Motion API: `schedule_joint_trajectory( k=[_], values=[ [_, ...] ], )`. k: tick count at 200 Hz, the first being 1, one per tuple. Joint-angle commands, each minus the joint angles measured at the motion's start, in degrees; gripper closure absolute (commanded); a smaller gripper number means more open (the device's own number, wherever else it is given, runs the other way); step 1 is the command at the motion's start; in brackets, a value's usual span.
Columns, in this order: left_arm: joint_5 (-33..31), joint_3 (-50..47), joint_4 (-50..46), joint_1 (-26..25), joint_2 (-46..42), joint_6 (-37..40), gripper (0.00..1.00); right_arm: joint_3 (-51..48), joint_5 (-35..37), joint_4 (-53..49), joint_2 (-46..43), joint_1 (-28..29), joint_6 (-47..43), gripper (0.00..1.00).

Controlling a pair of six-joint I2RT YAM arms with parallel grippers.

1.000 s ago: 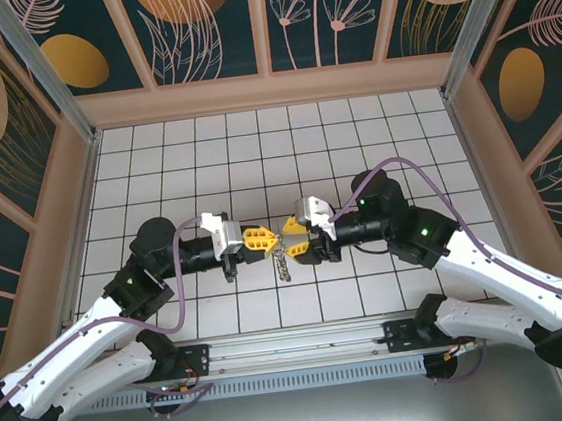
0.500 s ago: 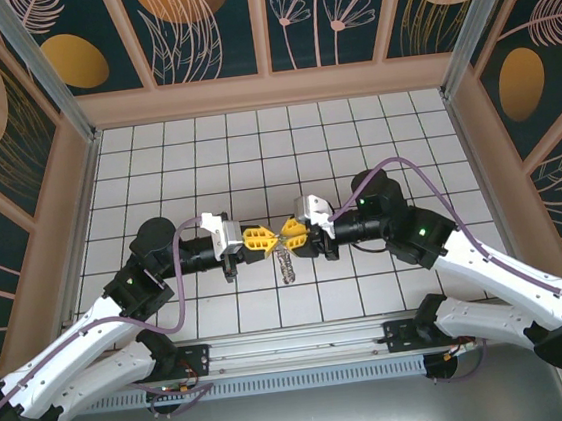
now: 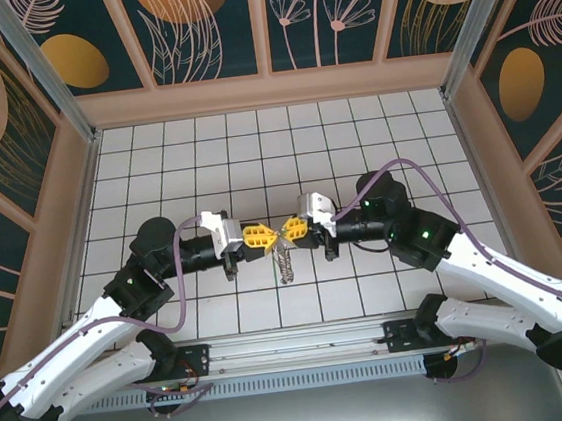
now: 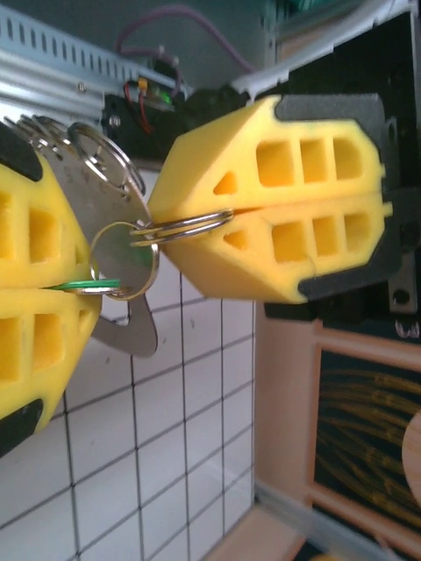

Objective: Put the keys on the keyring

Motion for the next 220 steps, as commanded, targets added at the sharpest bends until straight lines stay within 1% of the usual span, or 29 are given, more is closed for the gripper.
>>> schedule_joint_trajectory(
  k=[1, 44, 63, 77, 95, 100, 118, 129, 140, 154, 181, 220],
  values=[
    [-1.53, -0.76, 0.79, -0.26, -0.48, 0.75, 1.0, -0.14, 13.33, 0.77, -0.97, 0.34, -1.62, 1.0],
    [-4.77, -2.61, 0.52, -0.25, 0.58, 0.92, 1.0, 2.27, 28.34, 0.09, 3.03, 4.9, -5.6, 1.0],
    [-7.85, -3.11, -0.05, -0.27, 0.82, 0.89, 1.0, 3.12, 35.47, -0.47, 5.29, 7.21, -7.24, 1.0],
    [-10.44, -3.65, -0.49, -0.27, 1.06, 0.91, 1.0, 3.9, 38.46, -1.06, 6.87, 8.0, -7.93, 1.0],
    [-13.7, -4.51, -0.36, -0.28, 1.12, 0.72, 1.0, 5.0, 39.23, -2.16, 8.12, 8.06, -8.54, 1.0],
    [-15.08, -4.72, -0.36, -0.24, 1.03, 0.53, 0.95, 5.41, 39.31, -2.57, 8.43, 8.04, -8.8, 1.0],
    [-18.04, -5.2, -0.72, -0.28, 0.63, 0.33, 0.72, 7.14, 39.97, -4.37, 9.64, 8.04, -9.37, 1.0],
    [-19.78, -5.54, -0.45, -0.22, 0.52, -0.33, 0.64, 8.0, 40.4, -5.19, 10.5, 8.07, -9.6, 1.0],
    [-21.94, -6.01, -0.13, -0.24, 0.32, -1.07, 0.6, 8.81, 40.87, -5.69, 11.62, 7.95, -9.97, 1.0],
    [-26.5, -7.41, 1.29, -0.28, -0.57, -2.9, 0.58, 10.33, 41.18, -6.7, 13.5, 7.78, -10.26, 1.0],
    [-34.74, -13.11, 6.77, -0.28, -4.94, -7.46, 0.56, 13.19, 41.01, -8.4, 17.41, 6.76, -10.14, 1.0],
    [-41.58, -16.07, 6.45, -0.23, -7.24, -9.76, 0.56, 19.86, 39.96, -12.62, 25.44, 3.7, -9.95, 1.0]
  ],
)
